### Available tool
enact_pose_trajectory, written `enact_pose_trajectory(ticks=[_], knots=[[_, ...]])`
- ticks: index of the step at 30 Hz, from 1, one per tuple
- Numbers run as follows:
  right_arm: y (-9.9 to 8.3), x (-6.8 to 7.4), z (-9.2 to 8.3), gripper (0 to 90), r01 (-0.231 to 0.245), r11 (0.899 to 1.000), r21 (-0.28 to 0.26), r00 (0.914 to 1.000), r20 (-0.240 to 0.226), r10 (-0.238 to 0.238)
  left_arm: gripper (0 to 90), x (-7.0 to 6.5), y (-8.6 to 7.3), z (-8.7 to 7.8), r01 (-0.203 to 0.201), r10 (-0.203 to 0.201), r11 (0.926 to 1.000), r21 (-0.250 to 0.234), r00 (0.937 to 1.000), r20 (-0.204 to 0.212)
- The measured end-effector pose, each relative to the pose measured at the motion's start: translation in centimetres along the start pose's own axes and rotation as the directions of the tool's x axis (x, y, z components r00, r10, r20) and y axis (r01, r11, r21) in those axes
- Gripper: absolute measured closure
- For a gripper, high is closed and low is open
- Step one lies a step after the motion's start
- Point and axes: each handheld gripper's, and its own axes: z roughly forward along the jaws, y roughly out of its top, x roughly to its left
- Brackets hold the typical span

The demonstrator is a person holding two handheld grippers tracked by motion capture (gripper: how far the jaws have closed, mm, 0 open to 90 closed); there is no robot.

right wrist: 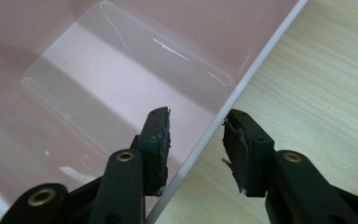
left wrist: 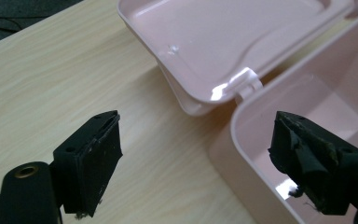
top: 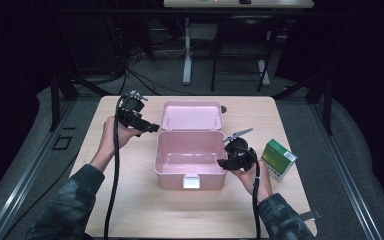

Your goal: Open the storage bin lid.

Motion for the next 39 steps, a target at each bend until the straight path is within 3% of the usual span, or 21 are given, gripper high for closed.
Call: enact_pose_trajectory(ticks=[2,8,17,25,36,39], knots=[[0.0,0.0,0.0,60.5,0.000,1.000,0.001,1.0000,0.000,0.000,17.6,-0.5,-0.8,-0.5,0.018,-0.017,0.9996,-0.021,0.9993,0.032],[0.0,0.0,0.0,60.5,-0.006,1.000,0.001,1.0000,-0.001,0.006,20.9,-2.0,-3.0,-0.9,0.015,-0.012,0.9990,-0.041,0.9971,0.075],[0.1,0.0,0.0,60.5,-0.004,1.000,0.007,1.0000,-0.002,0.004,26.2,-3.3,-5.1,-0.8,0.020,-0.015,0.9980,-0.060,0.9955,0.094],[0.1,-0.1,-0.1,58.5,-0.004,1.000,0.011,0.9999,-0.012,0.004,23.1,-3.2,-6.9,-1.6,0.017,-0.014,0.9985,-0.052,0.9986,0.050],[0.4,-0.6,-2.0,33.8,0.008,1.000,0.010,0.9993,-0.037,-0.008,14.3,-2.0,-9.4,-3.1,0.050,-0.051,0.9982,-0.031,0.9983,-0.027],[0.4,-0.9,-2.9,25.8,0.016,1.000,0.017,0.9983,-0.055,-0.015,8.3,-1.4,-10.8,-2.5,0.050,-0.049,0.9986,0.017,0.9978,-0.045]])
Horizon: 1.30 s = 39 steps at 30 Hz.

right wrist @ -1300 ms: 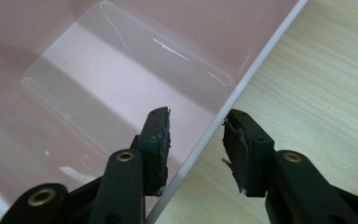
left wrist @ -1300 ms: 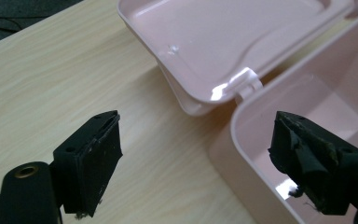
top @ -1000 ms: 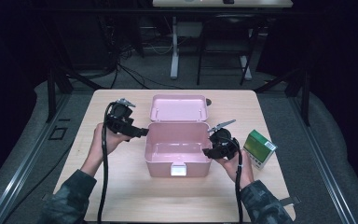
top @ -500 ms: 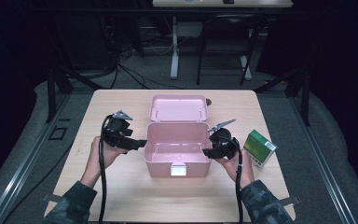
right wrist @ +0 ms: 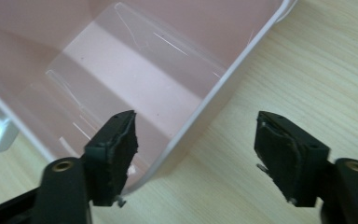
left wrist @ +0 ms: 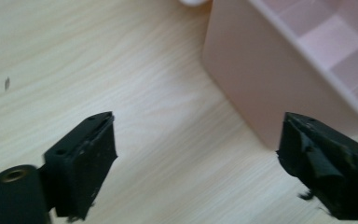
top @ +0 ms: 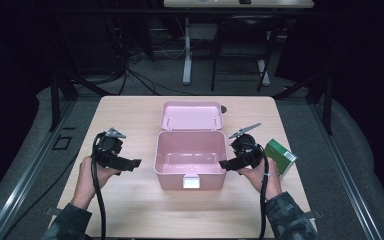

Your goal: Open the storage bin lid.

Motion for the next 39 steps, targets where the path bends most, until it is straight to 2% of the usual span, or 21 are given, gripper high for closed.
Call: enact_pose_trajectory(ticks=[4,5,6,7,11,12,13,15,17,19,23,28,39], knots=[[-0.1,-0.3,-1.4,14.9,0.017,1.000,0.001,0.9997,-0.019,-0.017,2.8,0.8,-1.4,0.7,-0.013,0.013,0.9993,0.036,0.9997,-0.022],[-0.2,-0.5,-1.9,14.1,0.017,1.000,-0.015,0.9995,-0.028,-0.017,2.1,0.8,-1.4,0.7,-0.013,0.013,0.9993,0.036,0.9997,-0.022],[-0.3,-0.5,-2.4,12.3,0.029,0.999,-0.015,0.9991,-0.031,-0.029,1.1,1.2,-1.9,0.9,0.007,-0.006,0.9993,0.037,0.9998,-0.021],[-0.4,-0.5,-2.7,10.2,0.035,0.999,-0.015,0.9989,-0.031,-0.035,0.4,1.4,-2.1,1.1,0.007,-0.006,0.9993,0.037,0.9999,-0.016],[-0.5,-0.5,-4.0,2.5,0.085,0.996,0.020,0.9961,-0.024,-0.085,0.1,1.7,-2.9,1.7,0.034,-0.034,0.9988,0.035,0.9993,-0.013],[-0.5,-0.4,-4.3,1.0,0.084,0.996,0.034,0.9962,-0.025,-0.083,0.1,1.6,-3.0,2.0,0.038,-0.037,0.9984,0.041,0.9992,-0.016],[-0.5,-0.5,-4.5,0.0,0.093,0.995,0.037,0.9954,-0.027,-0.092,0.1,1.7,-3.1,2.3,0.024,-0.023,0.9984,0.052,0.9995,-0.023],[-0.5,-0.6,-4.9,0.0,0.105,0.993,0.052,0.9943,-0.028,-0.103,0.1,1.8,-3.3,2.7,0.012,-0.010,0.9982,0.058,0.9994,-0.034],[-0.6,-0.8,-5.2,0.0,0.120,0.990,0.069,0.9927,-0.022,-0.119,0.1,2.1,-3.4,3.1,-0.019,0.020,0.9985,0.052,0.9993,-0.032],[-0.7,-1.0,-5.5,0.0,0.124,0.989,0.075,0.9920,-0.030,-0.122,0.1,2.4,-3.6,3.3,-0.014,0.017,0.9980,0.062,0.9983,-0.055],[-0.8,-1.6,-6.0,0.0,0.137,0.986,0.090,0.9899,-0.047,-0.133,0.1,3.0,-3.9,3.2,0.003,0.000,0.9985,0.056,0.9983,-0.058],[-0.6,-2.4,-6.4,0.0,0.156,0.982,0.109,0.9875,-0.035,-0.153,0.1,3.1,-3.9,3.4,0.006,-0.003,0.9981,0.061,0.9985,-0.055],[-0.5,-4.8,-7.2,0.0,0.151,0.978,0.147,0.9881,0.007,-0.154,0.0,2.8,-3.9,3.8,-0.010,0.014,0.9967,0.080,0.9986,-0.051]])
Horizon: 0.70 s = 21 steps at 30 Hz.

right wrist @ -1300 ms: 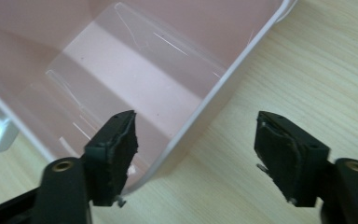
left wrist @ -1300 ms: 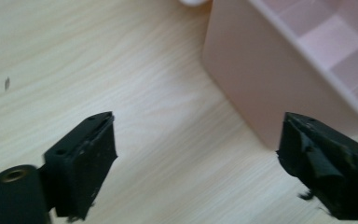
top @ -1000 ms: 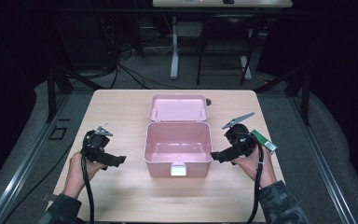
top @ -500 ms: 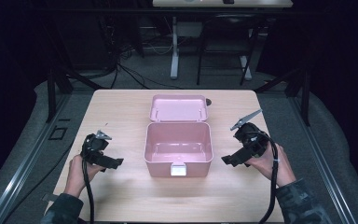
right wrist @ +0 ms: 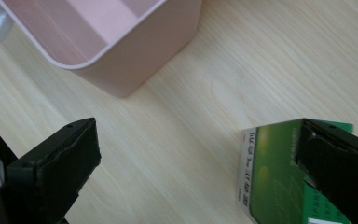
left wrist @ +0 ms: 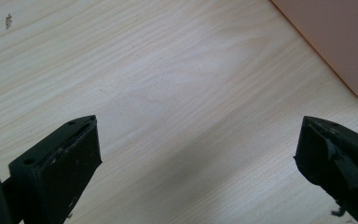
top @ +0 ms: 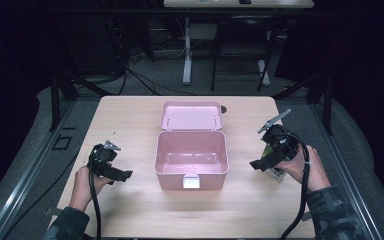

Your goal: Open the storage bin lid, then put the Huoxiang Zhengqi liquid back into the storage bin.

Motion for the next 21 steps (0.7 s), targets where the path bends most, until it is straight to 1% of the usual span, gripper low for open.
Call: enact_pose_trajectory(ticks=[2,3,5,6,7,8,9,10,11,14,15,16,17,21], knots=[[0.0,-0.3,0.0,0.0,-0.001,1.000,0.010,1.0000,0.004,0.001,0.0,-0.1,0.0,0.0,-0.001,0.001,1.0000,-0.001,1.0000,0.000],[0.0,-0.8,-0.1,0.0,-0.008,1.000,0.018,0.9999,0.007,0.008,0.0,-0.1,0.0,0.1,-0.003,0.003,1.0000,-0.005,1.0000,0.003],[0.0,-1.2,-0.2,0.0,-0.010,1.000,0.028,0.9999,0.010,0.010,0.0,-0.1,0.0,0.1,-0.007,0.007,1.0000,-0.006,1.0000,0.005],[0.1,-1.4,-0.2,0.0,-0.004,0.999,0.033,0.9999,0.011,0.003,0.0,-0.1,0.0,0.1,-0.006,0.006,1.0000,-0.005,1.0000,0.006],[0.2,-1.5,-0.2,0.0,-0.004,0.999,0.048,0.9999,0.012,0.004,0.0,-0.1,0.0,0.1,-0.008,0.008,1.0000,-0.002,1.0000,0.006],[0.2,-1.7,-0.1,0.0,0.001,0.998,0.055,0.9999,0.012,-0.001,0.0,-0.1,0.1,0.1,-0.015,0.015,0.9999,0.003,0.9998,-0.009],[0.4,-2.0,-0.1,0.0,0.004,0.997,0.080,0.9999,0.014,-0.005,0.0,-0.2,0.1,0.2,-0.020,0.020,0.9998,0.006,0.9997,-0.017],[0.5,-2.2,0.0,0.0,-0.003,0.994,0.106,0.9998,0.022,0.001,0.0,-0.2,0.1,0.2,-0.020,0.020,0.9998,0.004,0.9996,-0.022],[0.6,-2.5,0.0,0.0,-0.007,0.993,0.120,0.9997,0.023,0.005,0.0,-0.2,0.1,0.2,-0.020,0.020,0.9998,0.006,0.9996,-0.020],[0.7,-2.9,0.0,0.0,-0.009,0.994,0.112,0.9996,0.028,0.006,0.0,-0.3,0.1,0.2,-0.026,0.027,0.9996,0.008,0.9993,-0.027],[0.8,-3.0,-0.2,0.0,-0.011,0.993,0.117,0.9995,0.030,0.008,0.0,-0.3,0.1,0.2,-0.026,0.026,0.9996,0.007,0.9995,-0.020],[0.8,-3.1,-0.2,0.0,-0.013,0.994,0.108,0.9993,0.036,0.009,0.0,-0.3,0.1,0.2,-0.026,0.026,0.9996,0.007,0.9993,-0.026],[0.7,-3.2,-0.3,0.0,-0.007,0.994,0.109,0.9993,0.037,0.003,0.0,-0.3,0.1,0.2,-0.027,0.028,0.9996,0.008,0.9994,-0.022],[0.6,-3.8,-0.5,0.0,-0.022,0.992,0.121,0.9987,0.048,0.017,0.0,-0.3,0.0,0.2,-0.029,0.029,0.9996,0.007,0.9994,-0.017]])
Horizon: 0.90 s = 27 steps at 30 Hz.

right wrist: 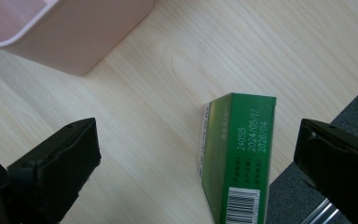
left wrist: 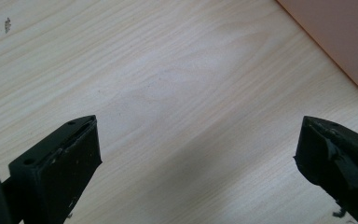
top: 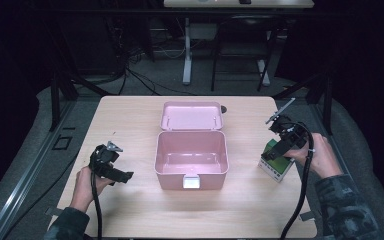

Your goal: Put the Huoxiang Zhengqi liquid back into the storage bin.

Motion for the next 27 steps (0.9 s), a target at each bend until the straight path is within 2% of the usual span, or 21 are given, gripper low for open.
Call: enact_pose_trajectory(ticks=[2,11,13,17,19,24,25,27], knots=[[-0.1,-0.3,0.0,0.0,-0.003,1.000,0.000,1.0000,0.006,0.003,0.0,0.0,0.0,0.0,0.001,-0.001,1.0000,0.005,1.0000,0.001],[-0.1,-1.8,0.8,0.0,-0.038,0.995,0.089,0.9993,0.005,0.038,0.0,-0.1,0.0,0.3,-0.005,0.005,0.9999,0.011,1.0000,0.007],[-0.1,-2.2,1.4,0.0,-0.041,0.991,0.131,0.9991,0.013,0.040,0.0,-0.1,0.0,0.3,-0.002,0.002,0.9999,0.017,0.9999,0.010],[-0.1,-2.4,2.1,0.0,-0.041,0.987,0.158,0.9991,0.022,0.037,0.0,-0.1,0.0,0.4,-0.003,0.003,0.9999,0.017,0.9999,0.012],[-0.1,-2.6,2.5,0.1,-0.047,0.983,0.175,0.9989,0.009,0.046,0.0,-0.1,0.0,0.4,-0.004,0.004,0.9998,0.017,0.9999,0.013],[-0.3,-3.0,3.5,7.3,-0.055,0.980,0.192,0.9984,0.023,0.051,0.0,0.0,-0.1,0.4,0.002,-0.002,0.9999,0.013,0.9999,0.017],[-0.3,-3.1,3.5,12.3,-0.061,0.977,0.204,0.9981,0.021,0.058,0.1,0.0,-0.1,0.4,0.001,-0.002,0.9999,0.014,0.9998,0.019],[-0.4,-3.1,3.8,14.7,-0.058,0.978,0.199,0.9982,0.025,0.055,0.1,0.0,-0.1,0.5,0.001,-0.001,0.9999,0.017,0.9998,0.018]])
